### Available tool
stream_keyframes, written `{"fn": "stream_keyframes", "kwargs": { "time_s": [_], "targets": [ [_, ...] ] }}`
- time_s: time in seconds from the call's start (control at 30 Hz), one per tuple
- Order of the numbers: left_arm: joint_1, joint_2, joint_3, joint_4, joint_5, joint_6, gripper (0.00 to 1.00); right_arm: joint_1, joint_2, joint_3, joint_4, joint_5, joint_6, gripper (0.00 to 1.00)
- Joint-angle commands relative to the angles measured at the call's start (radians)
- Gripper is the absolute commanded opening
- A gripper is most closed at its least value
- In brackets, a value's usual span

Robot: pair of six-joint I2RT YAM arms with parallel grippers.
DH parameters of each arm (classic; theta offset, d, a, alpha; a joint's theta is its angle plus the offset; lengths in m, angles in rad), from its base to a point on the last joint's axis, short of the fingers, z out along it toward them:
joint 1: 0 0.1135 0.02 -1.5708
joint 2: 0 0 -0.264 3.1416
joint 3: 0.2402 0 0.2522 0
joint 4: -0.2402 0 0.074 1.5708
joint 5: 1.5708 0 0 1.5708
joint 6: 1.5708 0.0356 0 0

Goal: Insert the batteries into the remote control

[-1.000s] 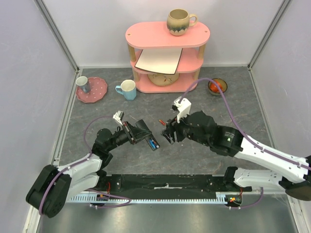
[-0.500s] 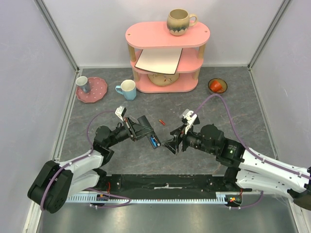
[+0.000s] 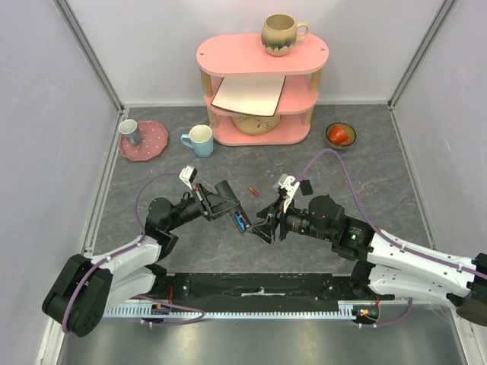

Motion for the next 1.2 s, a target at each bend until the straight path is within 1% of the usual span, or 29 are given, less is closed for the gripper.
{"fn": "stream_keyframes", "kwargs": {
  "time_s": [0.0, 0.63, 1.17],
  "targets": [
    [-0.005, -0.019, 0.021, 0.023, 0.017, -0.013, 0.02, -0.005, 0.020, -0.003, 0.052, -0.014, -0.007, 0.66],
    [-0.005, -0.044, 0.006, 0.031, 0.020, -0.016, 0.02, -0.056, 0.072, 0.016, 0.047, -0.036, 0.001, 0.59],
    [-0.006, -0.070, -0.011, 0.043, 0.023, -0.016, 0.02, -0.120, 0.146, 0.019, 0.128, -0.151, 0.084, 0.55]
  ]
}}
